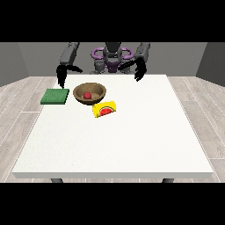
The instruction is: Pick the cup and pour the ball into the bowl, then pick the bowl and place it on the pad
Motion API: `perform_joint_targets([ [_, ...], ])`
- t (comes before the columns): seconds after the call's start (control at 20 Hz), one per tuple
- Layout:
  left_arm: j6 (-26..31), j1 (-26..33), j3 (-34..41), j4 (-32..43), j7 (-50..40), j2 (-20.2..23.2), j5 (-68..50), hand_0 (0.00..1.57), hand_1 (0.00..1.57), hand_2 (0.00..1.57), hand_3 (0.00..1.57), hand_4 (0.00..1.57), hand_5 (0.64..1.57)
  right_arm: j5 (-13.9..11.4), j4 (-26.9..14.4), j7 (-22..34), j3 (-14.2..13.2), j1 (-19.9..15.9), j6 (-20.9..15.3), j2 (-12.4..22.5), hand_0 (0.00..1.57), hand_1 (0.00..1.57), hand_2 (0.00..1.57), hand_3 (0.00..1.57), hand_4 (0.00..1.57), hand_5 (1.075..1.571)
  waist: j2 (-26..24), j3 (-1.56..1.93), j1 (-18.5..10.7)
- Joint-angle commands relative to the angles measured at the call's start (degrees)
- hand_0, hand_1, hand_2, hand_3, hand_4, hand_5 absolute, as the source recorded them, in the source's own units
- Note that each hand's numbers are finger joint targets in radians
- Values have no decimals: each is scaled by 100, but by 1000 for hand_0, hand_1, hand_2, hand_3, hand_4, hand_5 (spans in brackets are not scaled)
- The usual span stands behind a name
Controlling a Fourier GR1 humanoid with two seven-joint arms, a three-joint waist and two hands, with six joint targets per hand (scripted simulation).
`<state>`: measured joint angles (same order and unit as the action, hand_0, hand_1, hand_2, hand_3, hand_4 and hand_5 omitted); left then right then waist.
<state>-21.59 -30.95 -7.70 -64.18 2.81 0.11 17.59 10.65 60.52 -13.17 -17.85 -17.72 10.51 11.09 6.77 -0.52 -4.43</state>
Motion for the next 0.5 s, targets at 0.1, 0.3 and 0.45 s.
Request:
perform_joint_targets([
  [0.1, 1035, 400, 127, -335, 1061, 102, -882, 0, 0, 0, 0, 0, 1563, -64, -329, -158, -123, -549, -774, -305, 0, 0, 0, 0, 313, 1569, 408, 51, -463],
  [0.3, 1172, 469, 355, -485, 1068, 215, -1010, 0, 0, 0, 0, 0, 1564, -112, -991, -792, -51, -613, -722, -406, 0, 0, 0, 0, 306, 1568, 398, 54, -313],
  [0.45, 1538, 473, 594, -649, 1030, 539, -1218, 0, 0, 0, 0, 0, 1565, -87, -1395, -932, -139, -754, -723, -237, 0, 0, 0, 0, 259, 1567, 436, 55, -381],
])
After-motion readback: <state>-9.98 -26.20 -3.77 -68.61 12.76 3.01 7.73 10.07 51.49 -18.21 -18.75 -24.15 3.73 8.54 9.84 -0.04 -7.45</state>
